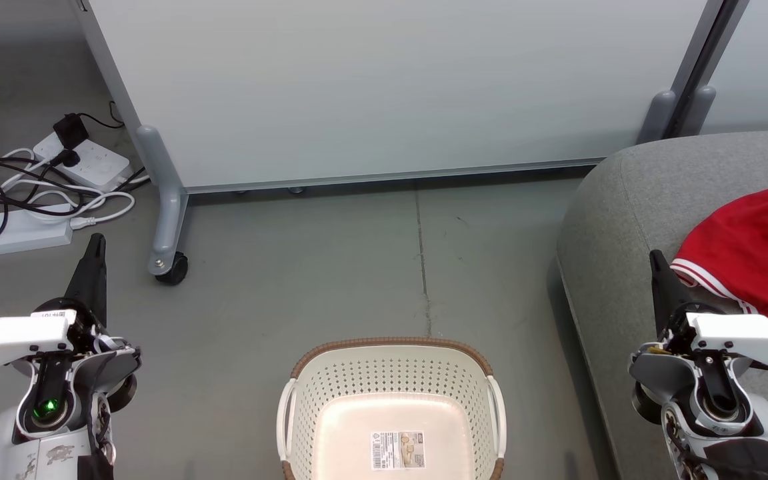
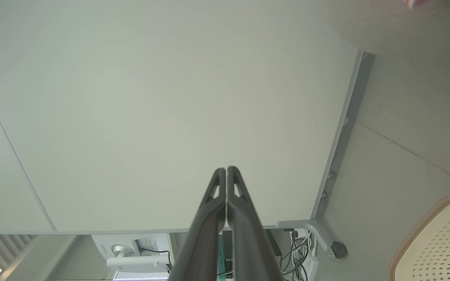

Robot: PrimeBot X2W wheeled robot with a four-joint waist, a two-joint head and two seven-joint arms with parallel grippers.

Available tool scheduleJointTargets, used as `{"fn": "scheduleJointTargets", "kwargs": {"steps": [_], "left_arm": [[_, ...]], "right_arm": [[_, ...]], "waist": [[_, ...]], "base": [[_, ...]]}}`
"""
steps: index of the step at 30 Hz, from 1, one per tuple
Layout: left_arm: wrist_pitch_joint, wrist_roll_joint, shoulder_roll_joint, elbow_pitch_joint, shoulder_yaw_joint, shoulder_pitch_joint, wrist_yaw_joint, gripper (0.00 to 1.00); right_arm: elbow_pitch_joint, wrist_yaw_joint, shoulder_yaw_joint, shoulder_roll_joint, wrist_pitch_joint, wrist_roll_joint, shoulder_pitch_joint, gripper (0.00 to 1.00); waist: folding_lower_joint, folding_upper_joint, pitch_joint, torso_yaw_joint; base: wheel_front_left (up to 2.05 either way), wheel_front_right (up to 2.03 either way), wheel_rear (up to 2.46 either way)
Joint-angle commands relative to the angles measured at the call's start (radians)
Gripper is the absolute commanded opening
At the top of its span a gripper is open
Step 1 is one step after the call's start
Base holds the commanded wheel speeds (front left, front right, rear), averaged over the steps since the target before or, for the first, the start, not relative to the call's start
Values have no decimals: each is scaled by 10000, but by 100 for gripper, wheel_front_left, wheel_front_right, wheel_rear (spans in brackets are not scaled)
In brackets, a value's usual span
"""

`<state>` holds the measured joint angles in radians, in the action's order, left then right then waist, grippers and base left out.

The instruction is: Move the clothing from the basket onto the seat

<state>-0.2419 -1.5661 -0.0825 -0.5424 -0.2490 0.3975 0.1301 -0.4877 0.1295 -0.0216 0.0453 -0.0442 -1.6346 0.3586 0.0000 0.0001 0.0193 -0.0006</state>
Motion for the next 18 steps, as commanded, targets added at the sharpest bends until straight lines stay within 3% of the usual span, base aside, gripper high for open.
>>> {"fn": "scheduleJointTargets", "kwargs": {"steps": [1, 18], "left_arm": [[-7, -26, -30, 3, -41, 98, 51, 0], [-7, -26, -30, 4, -41, 98, 51, 0]], "right_arm": [[12, 22, -9, 92, -12, -8, 23, 0], [12, 22, -9, 93, -12, -9, 23, 0]], "waist": [[0, -1, 0, 0], [0, -1, 0, 0]], "base": [[0, 0, 0], [0, 0, 0]]}}
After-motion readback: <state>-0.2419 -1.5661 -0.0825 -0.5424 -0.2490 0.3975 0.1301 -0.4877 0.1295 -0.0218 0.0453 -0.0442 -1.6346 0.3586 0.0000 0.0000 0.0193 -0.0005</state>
